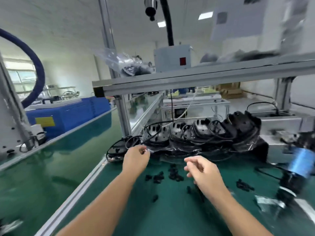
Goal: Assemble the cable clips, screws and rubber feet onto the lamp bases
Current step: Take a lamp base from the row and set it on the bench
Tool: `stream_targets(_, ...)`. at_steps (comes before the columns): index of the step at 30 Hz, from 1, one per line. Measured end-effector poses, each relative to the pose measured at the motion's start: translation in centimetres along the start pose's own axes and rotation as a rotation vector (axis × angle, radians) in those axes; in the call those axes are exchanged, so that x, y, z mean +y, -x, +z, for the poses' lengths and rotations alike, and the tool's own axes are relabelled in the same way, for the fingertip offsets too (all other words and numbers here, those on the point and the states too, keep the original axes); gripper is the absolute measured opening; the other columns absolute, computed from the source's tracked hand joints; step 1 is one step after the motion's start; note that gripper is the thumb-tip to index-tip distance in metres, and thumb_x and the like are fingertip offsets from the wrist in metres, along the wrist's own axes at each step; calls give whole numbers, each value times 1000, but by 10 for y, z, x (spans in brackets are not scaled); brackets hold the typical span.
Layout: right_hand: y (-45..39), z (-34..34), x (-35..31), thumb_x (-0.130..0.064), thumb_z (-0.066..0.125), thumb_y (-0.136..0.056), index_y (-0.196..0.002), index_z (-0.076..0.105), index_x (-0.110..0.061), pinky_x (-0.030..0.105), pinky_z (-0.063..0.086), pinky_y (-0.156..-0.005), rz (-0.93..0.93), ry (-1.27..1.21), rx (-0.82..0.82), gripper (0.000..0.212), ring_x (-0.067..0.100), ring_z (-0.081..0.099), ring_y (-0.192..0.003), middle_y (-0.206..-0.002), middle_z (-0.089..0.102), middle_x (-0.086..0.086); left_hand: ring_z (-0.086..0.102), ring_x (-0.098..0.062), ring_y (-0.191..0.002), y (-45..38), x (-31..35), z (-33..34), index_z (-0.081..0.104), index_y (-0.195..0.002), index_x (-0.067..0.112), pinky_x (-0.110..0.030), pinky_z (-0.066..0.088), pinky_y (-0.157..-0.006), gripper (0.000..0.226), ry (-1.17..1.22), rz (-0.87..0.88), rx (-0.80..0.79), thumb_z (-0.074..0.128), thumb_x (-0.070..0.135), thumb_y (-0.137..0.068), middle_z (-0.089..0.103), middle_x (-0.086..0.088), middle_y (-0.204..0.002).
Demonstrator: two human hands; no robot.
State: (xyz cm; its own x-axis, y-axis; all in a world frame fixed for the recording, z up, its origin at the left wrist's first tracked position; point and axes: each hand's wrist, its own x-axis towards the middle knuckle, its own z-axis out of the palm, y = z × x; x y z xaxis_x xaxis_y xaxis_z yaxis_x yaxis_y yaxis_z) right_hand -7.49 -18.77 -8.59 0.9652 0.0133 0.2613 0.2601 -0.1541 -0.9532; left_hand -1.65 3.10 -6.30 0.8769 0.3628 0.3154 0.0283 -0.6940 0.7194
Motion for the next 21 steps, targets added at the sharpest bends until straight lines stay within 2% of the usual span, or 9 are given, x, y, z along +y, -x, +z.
stream_targets(3, -3, -6, 2, -13, 54, -96, -95, 66, -26, 11, 44, -56, 13, -24, 21, 18, 1, 64, -67, -82, 72, -2, 62, -27, -90, -31, 19, 15, 65, -117, 14, -28, 41, -69, 37, -123, -14, 108, 53, 39, -92, 70, -5, -92)
stream_targets(6, -3, -8, 5, -16, 54, -96, -95, 66, -28, 14, 44, -58, 25, -35, 29, 17, 3, 64, -68, -80, 71, -4, 57, -29, -74, -61, 34, 25, 65, -98, 5, -30, 42, -63, 52, -229, -99, 164, 44, 52, -91, 66, -10, -83)
stream_targets(9, -4, -7, 5, -16, 54, -96, -94, 66, -28, 14, 44, -58, 29, -39, 31, 17, 3, 63, -66, -81, 71, -5, 54, -23, -67, -86, 42, 31, 64, -108, 5, -30, 40, -60, 61, -248, -221, 19, 44, 60, -89, 61, -6, -82)
stream_targets(11, -4, -6, 3, -16, 54, -97, -95, 66, -28, 14, 43, -57, 36, -56, 31, 17, 3, 62, -65, -81, 71, -5, 58, -29, -92, -100, 40, 35, 61, -114, 8, -32, 47, -79, 60, -181, -320, -93, 49, 60, -89, 60, -10, -109)
stream_targets(14, -3, -5, 2, -13, 54, -96, -94, 66, -26, 15, 43, -58, 44, -51, 32, 18, 3, 61, -64, -80, 70, -1, 57, -32, -117, -110, 34, 39, 60, -90, 13, -41, 47, -101, 35, 65, -422, -204, 64, 47, -86, 58, -10, -126)
stream_targets(16, -1, -5, 1, -12, 54, -95, -95, 66, -27, 15, 44, -59, 47, -36, 33, 19, 4, 62, -65, -80, 70, -1, 63, -35, -108, -112, 28, 40, 60, -111, 6, -46, 54, -91, 51, 298, -502, -203, 76, 41, -78, 62, -17, -124)
stream_targets(19, 1, -7, 2, -11, 55, -95, -95, 66, -28, 15, 45, -59, 64, -10, 33, 20, 4, 63, -66, -80, 70, -2, 69, -31, -74, -107, 24, 38, 56, -122, 1, -35, 57, -50, 63, 590, -539, -178, 83, 31, -73, 69, -16, -100)
stream_targets(20, 2, -7, 1, -11, 55, -95, -94, 66, -28, 15, 45, -58, 64, -2, 35, 20, 4, 63, -66, -79, 71, -3, 69, -31, -73, -103, 21, 35, 57, -121, -1, -35, 57, -51, 62, 641, -536, -164, 83, 29, -73, 70, -16, -98)
stream_targets(21, 2, -8, 1, -11, 55, -95, -94, 66, -28, 16, 45, -58, 64, 5, 38, 20, 4, 63, -65, -79, 71, -4, 69, -33, -81, -99, 18, 32, 58, -121, -2, -41, 59, -63, 64, 666, -519, -136, 84, 30, -72, 69, -18, -102)
